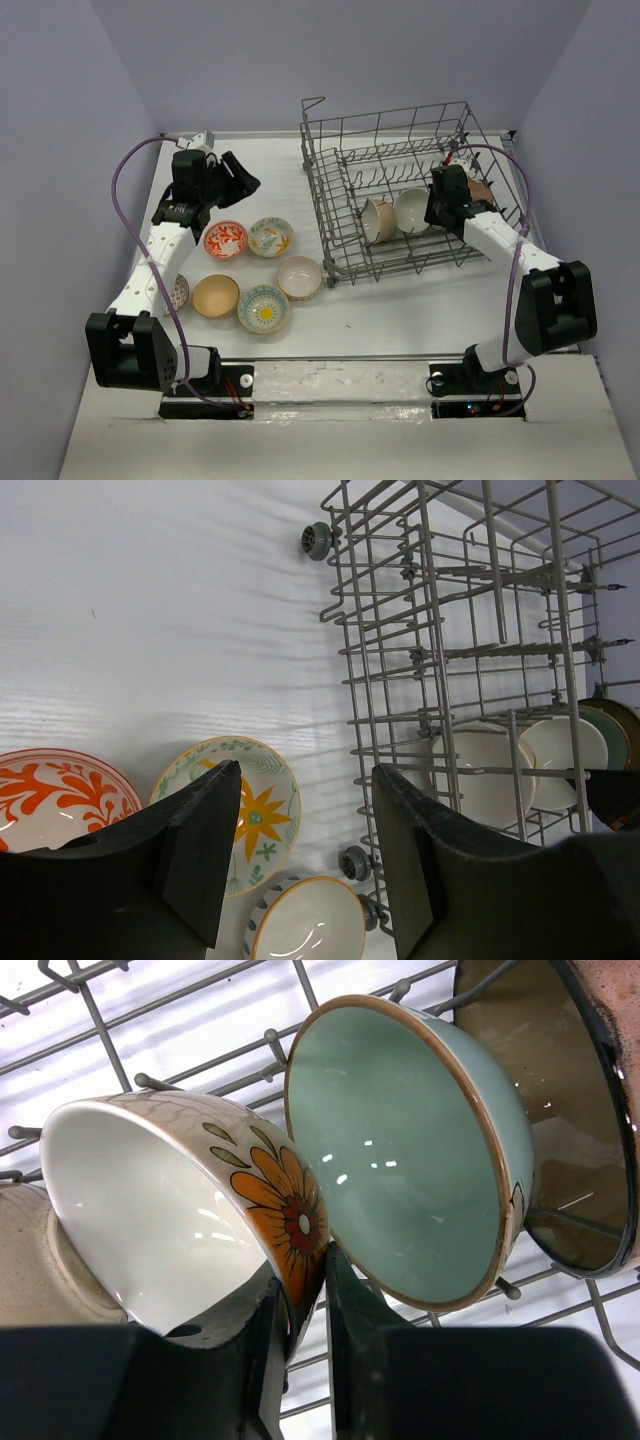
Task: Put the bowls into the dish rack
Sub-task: Pick up the bowl from the dish rack.
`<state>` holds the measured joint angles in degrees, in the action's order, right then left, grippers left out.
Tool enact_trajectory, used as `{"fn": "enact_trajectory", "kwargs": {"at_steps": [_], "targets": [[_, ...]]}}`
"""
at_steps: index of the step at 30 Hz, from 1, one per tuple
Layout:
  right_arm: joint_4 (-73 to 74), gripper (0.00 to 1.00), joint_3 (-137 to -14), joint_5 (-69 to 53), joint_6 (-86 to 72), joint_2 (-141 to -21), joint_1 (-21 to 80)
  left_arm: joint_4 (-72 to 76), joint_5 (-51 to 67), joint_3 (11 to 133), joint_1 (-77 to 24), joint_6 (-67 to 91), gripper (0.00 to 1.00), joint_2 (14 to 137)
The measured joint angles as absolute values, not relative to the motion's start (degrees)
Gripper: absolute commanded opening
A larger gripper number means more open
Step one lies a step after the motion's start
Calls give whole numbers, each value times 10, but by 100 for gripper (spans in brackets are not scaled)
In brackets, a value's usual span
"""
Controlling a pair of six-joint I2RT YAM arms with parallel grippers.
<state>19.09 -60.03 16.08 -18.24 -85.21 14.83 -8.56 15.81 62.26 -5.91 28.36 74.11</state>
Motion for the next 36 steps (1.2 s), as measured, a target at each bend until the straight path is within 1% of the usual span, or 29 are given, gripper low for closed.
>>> {"fn": "enact_trajectory", "kwargs": {"at_steps": [9, 11, 12, 13, 23, 28, 36], "targets": [[193, 19, -600, 156, -182, -852, 148, -84, 158, 623, -59, 284, 64, 741], [193, 24, -600, 156, -182, -852, 148, -84, 158, 623, -59, 284, 64, 741], [193, 30, -600, 156, -182, -852, 148, -84, 158, 623, -59, 284, 64, 741], [193, 31, -600, 156, -182, -852, 148, -84, 158, 623, -59, 284, 64, 741], [209, 32, -611, 135, -172, -848, 151, -84, 159, 623, -59, 284, 64, 741], [217, 37, -620, 125, -170, -848, 152, -84, 159, 623, -59, 284, 64, 741], [235, 38, -635, 115, -159, -848, 172, -84, 160, 623, -59, 284, 64, 741]]}}
